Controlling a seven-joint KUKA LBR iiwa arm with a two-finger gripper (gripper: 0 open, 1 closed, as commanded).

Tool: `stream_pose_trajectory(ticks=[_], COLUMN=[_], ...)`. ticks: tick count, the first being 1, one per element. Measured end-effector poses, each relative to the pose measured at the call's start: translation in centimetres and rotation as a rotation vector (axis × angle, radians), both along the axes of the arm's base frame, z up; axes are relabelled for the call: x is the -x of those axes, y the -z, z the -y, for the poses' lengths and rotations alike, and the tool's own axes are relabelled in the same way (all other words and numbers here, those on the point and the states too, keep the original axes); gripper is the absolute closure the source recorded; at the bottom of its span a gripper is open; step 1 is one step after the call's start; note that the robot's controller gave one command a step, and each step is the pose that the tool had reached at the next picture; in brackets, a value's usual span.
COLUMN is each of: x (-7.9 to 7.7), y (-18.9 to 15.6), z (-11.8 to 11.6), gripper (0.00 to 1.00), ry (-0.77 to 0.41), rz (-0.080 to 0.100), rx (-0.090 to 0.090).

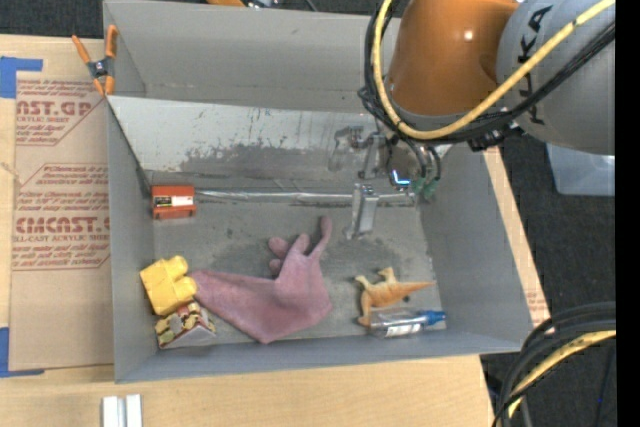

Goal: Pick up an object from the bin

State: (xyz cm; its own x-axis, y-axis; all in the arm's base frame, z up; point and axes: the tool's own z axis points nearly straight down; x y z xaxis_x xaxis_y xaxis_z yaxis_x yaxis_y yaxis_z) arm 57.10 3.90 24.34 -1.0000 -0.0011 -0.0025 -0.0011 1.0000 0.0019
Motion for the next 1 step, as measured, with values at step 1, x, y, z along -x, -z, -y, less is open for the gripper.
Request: stream_pose_trajectory(ticks=[1], x=[0.00], y=[0.00], z=[0.00], gripper=[0.00], ry=[0.000], rz=[0.000], rx=[0.000])
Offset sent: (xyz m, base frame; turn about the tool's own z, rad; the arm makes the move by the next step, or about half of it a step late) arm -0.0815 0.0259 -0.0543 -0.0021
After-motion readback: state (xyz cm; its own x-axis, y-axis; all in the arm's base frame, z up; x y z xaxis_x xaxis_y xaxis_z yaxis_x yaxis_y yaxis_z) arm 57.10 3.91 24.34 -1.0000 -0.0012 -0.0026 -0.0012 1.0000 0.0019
